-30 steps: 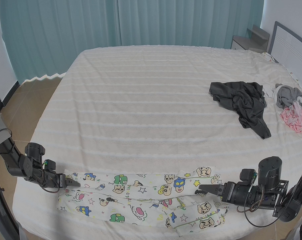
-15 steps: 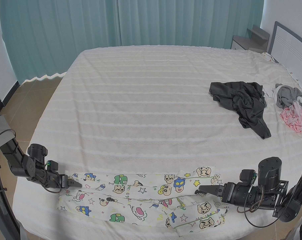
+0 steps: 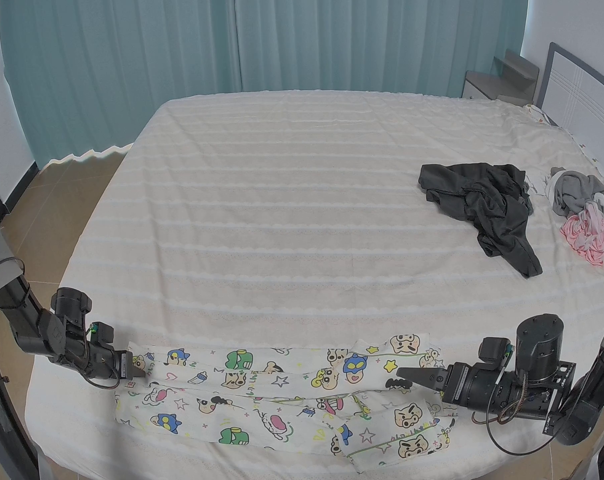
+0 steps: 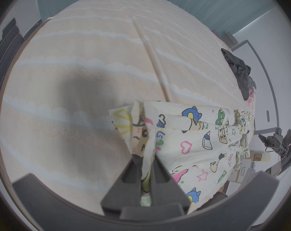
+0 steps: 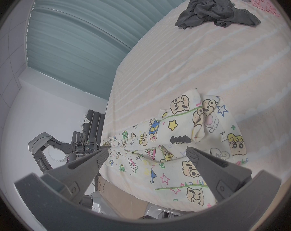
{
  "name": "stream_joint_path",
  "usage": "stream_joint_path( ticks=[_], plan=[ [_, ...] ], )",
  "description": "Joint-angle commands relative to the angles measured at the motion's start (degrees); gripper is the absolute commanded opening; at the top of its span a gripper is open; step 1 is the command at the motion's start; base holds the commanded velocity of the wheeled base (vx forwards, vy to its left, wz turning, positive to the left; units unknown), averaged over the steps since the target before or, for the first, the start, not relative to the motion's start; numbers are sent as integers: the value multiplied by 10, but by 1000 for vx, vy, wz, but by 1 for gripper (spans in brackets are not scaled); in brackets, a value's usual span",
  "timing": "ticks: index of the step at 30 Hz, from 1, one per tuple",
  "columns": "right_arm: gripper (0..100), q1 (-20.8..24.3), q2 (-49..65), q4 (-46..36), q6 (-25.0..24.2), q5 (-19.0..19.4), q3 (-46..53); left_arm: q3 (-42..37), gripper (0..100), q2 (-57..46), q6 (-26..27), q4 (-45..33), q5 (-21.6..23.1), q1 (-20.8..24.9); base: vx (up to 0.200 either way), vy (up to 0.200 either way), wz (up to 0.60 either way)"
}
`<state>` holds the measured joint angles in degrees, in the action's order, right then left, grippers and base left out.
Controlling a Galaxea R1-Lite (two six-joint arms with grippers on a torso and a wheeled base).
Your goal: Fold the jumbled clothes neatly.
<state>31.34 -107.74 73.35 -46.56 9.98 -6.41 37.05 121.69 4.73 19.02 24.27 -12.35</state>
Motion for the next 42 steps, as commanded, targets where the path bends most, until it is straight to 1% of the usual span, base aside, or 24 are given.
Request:
stream_joint_path(
  ticks=[1,5,10,12,13,14,15,16,18,19,22,24,27,28,29,30,34,36,39,40,42],
  plan=[
    [100,0,-19,25,0,-1,11,-4,0,-46,0,-22,-1,-7,0,0,0],
    [100,-2,-41,64,0,-1,19,3,0,-69,3,-60,-2,-20,0,0,0],
    [100,-3,-56,108,-1,-1,33,5,0,-82,5,-62,-1,-44,0,0,0],
    [100,-5,-56,134,-3,1,41,6,0,-85,15,-63,-1,-64,0,0,0],
    [100,-5,-56,136,-3,1,42,6,0,-85,17,-64,-1,-66,0,0,0],
    [100,-5,-55,139,-3,1,43,7,0,-86,27,-68,0,-80,0,0,0],
    [100,-5,-55,139,-3,1,43,7,0,-86,27,-68,0,-80,0,0,0],
    [100,-5,-52,140,-3,1,43,14,0,-87,34,-78,3,-94,0,0,0],
    [100,-5,-49,139,-3,1,43,27,0,-91,38,-100,17,-114,0,0,0],
    [100,-5,-49,140,-3,1,43,28,0,-92,39,-102,19,-116,0,0,0],
    [100,-7,-48,140,-3,1,44,76,0,-99,49,-168,55,-167,0,0,0],
    [100,-7,-48,140,-3,1,43,98,0,-97,56,-197,67,-195,0,0,0],
    [100,-8,-46,141,-3,1,43,143,0,-95,79,-248,93,-250,0,0,0],
    [100,-8,-46,141,-3,1,43,147,0,-95,82,-253,96,-256,0,0,0],
    [100,-10,-43,141,-4,1,43,172,0,-94,91,-277,109,-283,0,0,0],
    [100,-11,-41,141,-4,1,43,188,0,-93,94,-293,115,-300,0,0,0],
    [100,-19,-31,142,-3,2,43,238,0,-88,97,-340,138,-345,0,0,0],
    [100,-19,-25,142,-3,2,42,249,0,-92,97,-359,149,-353,0,0,0],
    [100,-20,-19,141,-3,3,42,245,0,-115,96,-384,152,-348,0,0,0],
    [100,-20,-19,141,-3,3,42,242,0,-127,96,-397,152,-341,0,0,0],
    [100,-21,-19,141,-3,3,41,231,0,-159,92,-432,151,-304,0,0,0]
  ],
)
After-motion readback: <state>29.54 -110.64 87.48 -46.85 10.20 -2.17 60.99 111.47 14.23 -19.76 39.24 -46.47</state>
